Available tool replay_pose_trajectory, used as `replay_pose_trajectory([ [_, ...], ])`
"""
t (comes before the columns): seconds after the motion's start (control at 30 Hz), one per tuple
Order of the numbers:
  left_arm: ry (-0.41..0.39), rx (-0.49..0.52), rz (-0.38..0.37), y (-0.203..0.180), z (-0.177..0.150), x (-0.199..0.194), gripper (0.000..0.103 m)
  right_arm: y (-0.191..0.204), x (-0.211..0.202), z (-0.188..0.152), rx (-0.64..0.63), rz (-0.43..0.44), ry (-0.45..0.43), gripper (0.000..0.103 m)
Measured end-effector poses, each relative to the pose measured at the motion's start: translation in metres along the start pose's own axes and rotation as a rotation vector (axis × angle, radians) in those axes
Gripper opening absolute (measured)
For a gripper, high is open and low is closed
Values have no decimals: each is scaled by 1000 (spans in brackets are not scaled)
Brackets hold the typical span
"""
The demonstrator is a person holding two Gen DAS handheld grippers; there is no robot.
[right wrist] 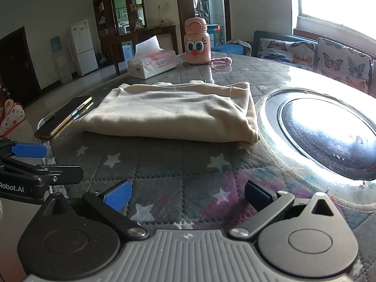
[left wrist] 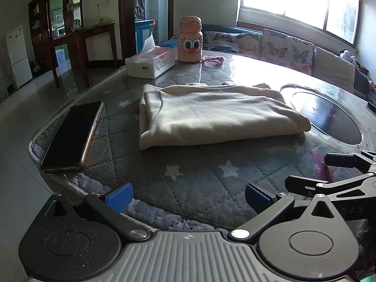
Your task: Fold clothes
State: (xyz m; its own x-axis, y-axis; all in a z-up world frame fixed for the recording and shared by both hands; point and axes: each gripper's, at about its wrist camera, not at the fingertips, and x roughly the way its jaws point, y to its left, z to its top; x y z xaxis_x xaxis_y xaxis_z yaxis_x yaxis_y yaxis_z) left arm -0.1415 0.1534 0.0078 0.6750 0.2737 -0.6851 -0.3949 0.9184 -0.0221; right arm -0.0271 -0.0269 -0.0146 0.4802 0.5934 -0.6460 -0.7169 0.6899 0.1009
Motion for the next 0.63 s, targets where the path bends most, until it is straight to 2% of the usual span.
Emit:
replay_pose_trajectory([
  [0.63, 1, 3, 4, -2, 3, 3, 103, 0, 1, 0, -2, 4, 4, 103],
])
